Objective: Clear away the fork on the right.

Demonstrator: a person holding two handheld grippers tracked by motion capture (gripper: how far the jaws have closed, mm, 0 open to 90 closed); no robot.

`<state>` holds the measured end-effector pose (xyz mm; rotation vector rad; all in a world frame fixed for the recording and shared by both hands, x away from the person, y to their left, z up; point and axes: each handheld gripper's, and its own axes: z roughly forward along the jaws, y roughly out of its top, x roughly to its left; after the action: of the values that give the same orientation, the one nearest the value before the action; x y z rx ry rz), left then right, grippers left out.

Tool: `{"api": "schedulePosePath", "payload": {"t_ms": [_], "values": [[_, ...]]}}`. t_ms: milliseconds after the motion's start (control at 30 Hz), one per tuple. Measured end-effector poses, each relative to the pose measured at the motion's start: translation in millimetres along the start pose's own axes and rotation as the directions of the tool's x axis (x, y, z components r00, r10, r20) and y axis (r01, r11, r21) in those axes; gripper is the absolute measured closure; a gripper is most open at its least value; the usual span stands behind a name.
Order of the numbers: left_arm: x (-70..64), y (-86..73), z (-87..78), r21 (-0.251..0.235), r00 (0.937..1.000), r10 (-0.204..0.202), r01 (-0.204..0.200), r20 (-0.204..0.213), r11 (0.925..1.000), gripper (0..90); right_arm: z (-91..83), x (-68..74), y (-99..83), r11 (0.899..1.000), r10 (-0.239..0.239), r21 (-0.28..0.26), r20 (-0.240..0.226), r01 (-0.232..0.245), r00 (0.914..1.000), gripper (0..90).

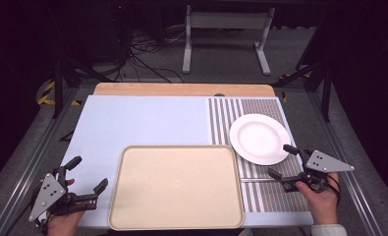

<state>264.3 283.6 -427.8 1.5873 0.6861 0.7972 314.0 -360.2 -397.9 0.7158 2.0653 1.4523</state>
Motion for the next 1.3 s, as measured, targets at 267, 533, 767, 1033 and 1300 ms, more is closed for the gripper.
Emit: {"api": "schedulePosePath", "payload": {"t_ms": [267,533,767,1033,1300], "values": [[-0.5,0.1,0.5,0.006,1.0000,0.003,-0.003,-0.001,1.0000,0.2,-5.5,-7.7,24.1,0.985,-0.051,0.160,-0.038,0.057,0.9979,5.5],[-0.4,-0.2,0.8,0.009,1.0000,0.000,0.000,0.001,1.0000,0.2,-4.2,-12.2,37.7,0.944,-0.086,0.311,-0.096,0.112,0.9916,6.6],[-0.4,-0.2,0.9,0.013,1.0000,0.001,-0.001,0.001,0.9999,0.2,-1.8,-16.9,46.0,0.901,-0.110,0.406,-0.126,0.152,0.9859,8.7],[-0.5,-0.3,1.1,0.015,1.0000,0.000,0.000,0.001,0.9999,0.2,2.5,-19.9,53.1,0.838,-0.139,0.504,-0.171,0.208,0.9754,10.6],[-0.5,-0.4,1.2,0.016,1.0000,-0.002,0.002,0.000,0.9999,0.2,8.6,-19.6,56.7,0.756,-0.157,0.597,-0.230,0.267,0.9605,12.6]]}}
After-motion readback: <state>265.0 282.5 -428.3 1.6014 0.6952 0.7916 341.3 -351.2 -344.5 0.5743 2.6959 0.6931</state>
